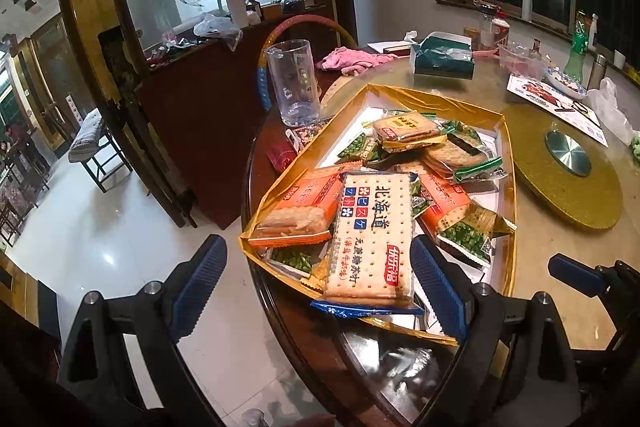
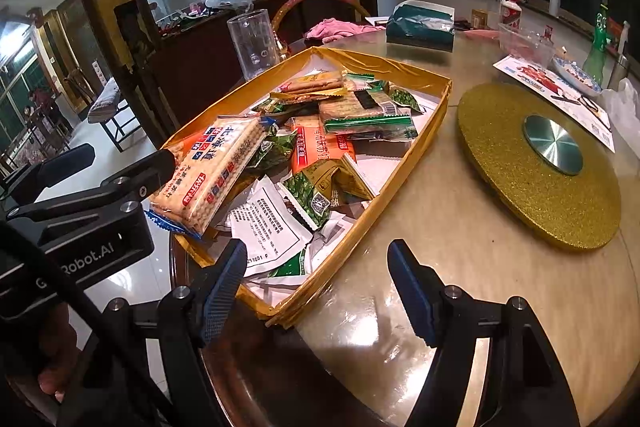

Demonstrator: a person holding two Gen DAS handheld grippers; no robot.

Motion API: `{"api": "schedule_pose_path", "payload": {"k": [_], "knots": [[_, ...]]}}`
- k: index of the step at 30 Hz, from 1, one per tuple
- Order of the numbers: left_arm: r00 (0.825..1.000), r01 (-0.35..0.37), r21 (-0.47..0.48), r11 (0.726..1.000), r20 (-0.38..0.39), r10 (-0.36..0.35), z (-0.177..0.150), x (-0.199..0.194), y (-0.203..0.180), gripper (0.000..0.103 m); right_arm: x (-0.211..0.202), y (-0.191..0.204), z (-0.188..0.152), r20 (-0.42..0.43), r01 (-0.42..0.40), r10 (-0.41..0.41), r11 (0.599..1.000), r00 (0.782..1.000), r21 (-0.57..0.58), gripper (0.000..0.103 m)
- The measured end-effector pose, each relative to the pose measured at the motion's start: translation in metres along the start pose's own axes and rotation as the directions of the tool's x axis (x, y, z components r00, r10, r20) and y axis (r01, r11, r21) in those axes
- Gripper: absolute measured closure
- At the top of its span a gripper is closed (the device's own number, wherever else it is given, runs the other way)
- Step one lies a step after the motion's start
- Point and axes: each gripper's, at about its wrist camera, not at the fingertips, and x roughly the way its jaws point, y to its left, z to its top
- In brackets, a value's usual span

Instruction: Organize snacks

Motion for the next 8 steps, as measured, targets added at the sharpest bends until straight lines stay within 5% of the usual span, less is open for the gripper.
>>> {"api": "schedule_pose_path", "payload": {"k": [8], "knots": [[1.0, 0.005, 0.01, 1.0, 0.017, -0.005, 0.0019, 0.0009, 0.0005, 0.01, 0.0017, -0.0015, -0.001, -0.004, 0.005, -0.005, 1.0, 1.0, 0.004, 0.03]]}}
